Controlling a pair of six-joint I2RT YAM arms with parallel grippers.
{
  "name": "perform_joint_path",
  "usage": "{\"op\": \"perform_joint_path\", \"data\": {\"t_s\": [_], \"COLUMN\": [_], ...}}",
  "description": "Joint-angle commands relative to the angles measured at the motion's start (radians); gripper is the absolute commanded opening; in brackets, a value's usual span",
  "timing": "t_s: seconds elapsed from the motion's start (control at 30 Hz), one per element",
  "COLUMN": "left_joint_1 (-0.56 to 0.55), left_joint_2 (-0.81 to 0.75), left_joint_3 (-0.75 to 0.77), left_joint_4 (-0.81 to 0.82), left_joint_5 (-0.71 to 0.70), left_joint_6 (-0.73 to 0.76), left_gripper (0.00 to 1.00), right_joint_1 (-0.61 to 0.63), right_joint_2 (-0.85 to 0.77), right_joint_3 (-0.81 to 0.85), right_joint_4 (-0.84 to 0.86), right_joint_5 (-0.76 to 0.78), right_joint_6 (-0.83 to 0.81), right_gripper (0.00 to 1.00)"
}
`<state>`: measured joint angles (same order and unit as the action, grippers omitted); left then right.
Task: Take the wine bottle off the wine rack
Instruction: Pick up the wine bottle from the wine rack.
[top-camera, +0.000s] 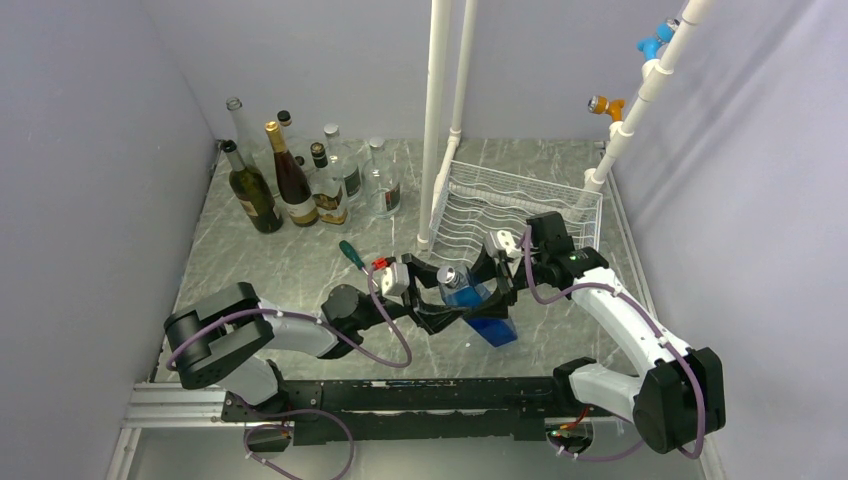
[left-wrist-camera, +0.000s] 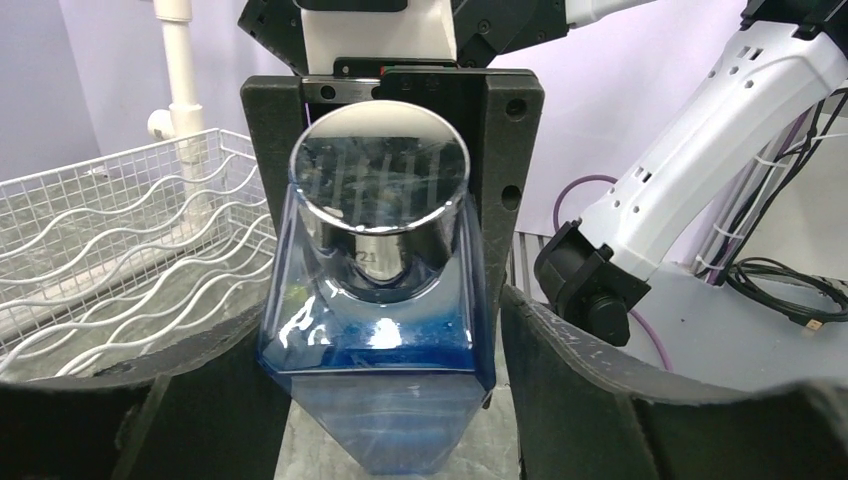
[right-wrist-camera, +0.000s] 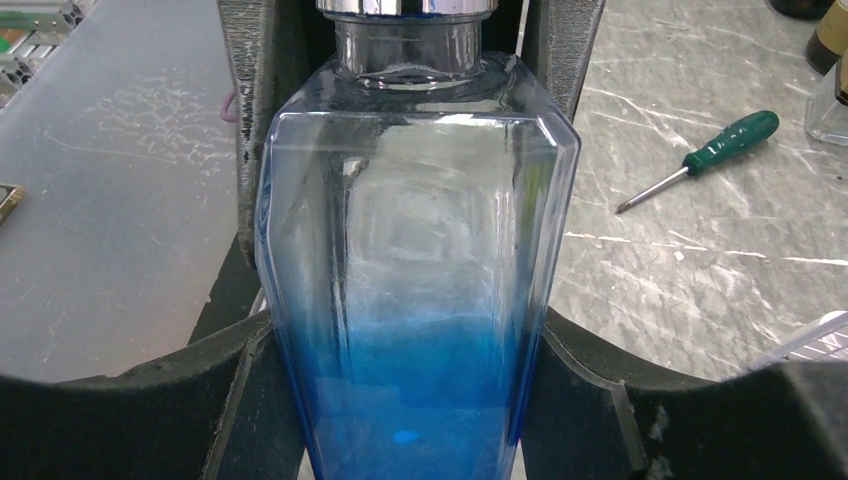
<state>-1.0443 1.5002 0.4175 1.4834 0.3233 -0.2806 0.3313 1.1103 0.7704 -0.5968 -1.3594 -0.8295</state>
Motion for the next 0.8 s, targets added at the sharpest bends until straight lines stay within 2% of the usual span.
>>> {"op": "perform_joint_path", "data": {"t_s": [0.0, 0.1, 0.33, 0.5, 0.77], "left_joint_1": [-0.037, -0.041, -0.040, -0.042, -0.042], "left_joint_2": [-0.043, -0.043, -0.040, -0.044, -0.044], "left_joint_3": [0.040, 0.038, 0.042, 0.038, 0.031], "left_joint_4": [0.181, 0.181, 0.181, 0.181, 0.181], "left_joint_5": [0.036, 0.030, 0.021, 0.006, -0.023], "left_joint_6": [-0.016, -0.011, -0.023, -0.024, -0.025], "left_gripper": [0.76, 0.80, 0.82, 0.90, 0.89], "right_joint_1": [-0.015, -0.018, -0.018, -0.021, -0.033], "right_joint_2": [-0.027, -0.030, -0.029, -0.029, -0.032], "right_joint_3": [0.050, 0.050, 0.050, 0.053, 0.067], "right_joint_4": [0.082, 0.081, 0.080, 0.068, 0.000], "right_joint_5": [-0.073, -0.076, -0.077, -0.086, -0.138], "right_joint_6": [0.012, 0.010, 0.009, 0.000, -0.070], "right_gripper": [0.00, 0.00, 0.00, 0.00, 0.00]}}
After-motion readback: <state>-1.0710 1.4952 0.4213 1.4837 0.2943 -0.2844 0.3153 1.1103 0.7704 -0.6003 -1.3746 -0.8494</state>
